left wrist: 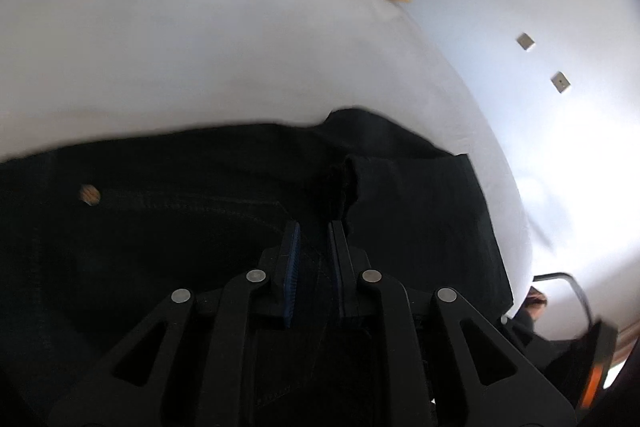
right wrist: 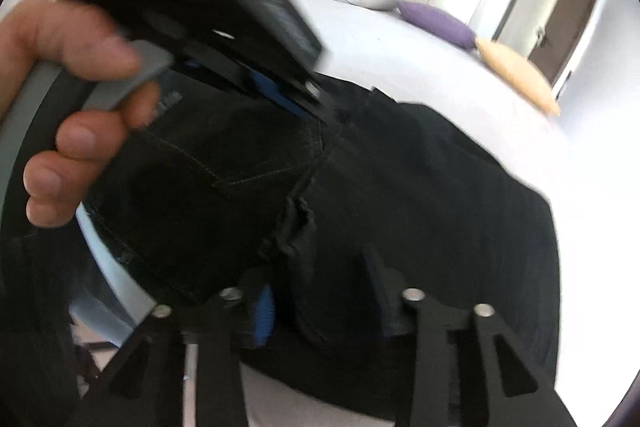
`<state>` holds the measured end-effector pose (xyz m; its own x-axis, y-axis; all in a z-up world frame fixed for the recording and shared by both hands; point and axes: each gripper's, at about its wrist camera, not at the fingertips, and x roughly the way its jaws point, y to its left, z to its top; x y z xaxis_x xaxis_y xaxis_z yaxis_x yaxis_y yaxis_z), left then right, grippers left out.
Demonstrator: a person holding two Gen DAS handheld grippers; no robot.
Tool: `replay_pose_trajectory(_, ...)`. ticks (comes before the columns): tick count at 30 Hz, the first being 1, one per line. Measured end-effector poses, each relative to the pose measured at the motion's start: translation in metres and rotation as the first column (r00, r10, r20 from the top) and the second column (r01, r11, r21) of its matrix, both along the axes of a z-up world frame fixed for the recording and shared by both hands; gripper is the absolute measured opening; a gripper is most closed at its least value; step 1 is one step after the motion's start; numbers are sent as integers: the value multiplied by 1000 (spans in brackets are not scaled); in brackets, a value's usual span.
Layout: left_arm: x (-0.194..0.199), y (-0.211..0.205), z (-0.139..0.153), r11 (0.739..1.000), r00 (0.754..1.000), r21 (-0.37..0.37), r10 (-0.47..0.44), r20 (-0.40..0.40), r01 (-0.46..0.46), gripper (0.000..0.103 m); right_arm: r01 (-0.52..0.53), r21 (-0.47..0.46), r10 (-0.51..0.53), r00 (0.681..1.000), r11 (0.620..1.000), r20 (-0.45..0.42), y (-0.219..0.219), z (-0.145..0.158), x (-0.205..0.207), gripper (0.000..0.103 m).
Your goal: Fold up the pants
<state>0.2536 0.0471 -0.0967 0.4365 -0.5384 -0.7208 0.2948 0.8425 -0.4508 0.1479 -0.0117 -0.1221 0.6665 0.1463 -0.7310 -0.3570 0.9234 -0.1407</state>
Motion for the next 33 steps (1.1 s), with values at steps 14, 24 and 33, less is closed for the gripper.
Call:
replay_pose_trajectory(14,-77,-98,-27,919,969,373,-198,149,130,13,263,712,-78,956,651,-281,-247,30,61,31)
replay_pose_trajectory(24,-80,-84,-34,920,973,367,-196,124,138,13,387,778,-26,901,495,-433,-282,-29,181,24)
replay_pose_trajectory(33,-62,-89,-23,923,975,361,-187,119,132,13,429,758,-16,875,490,-484,-273,-53,149,0)
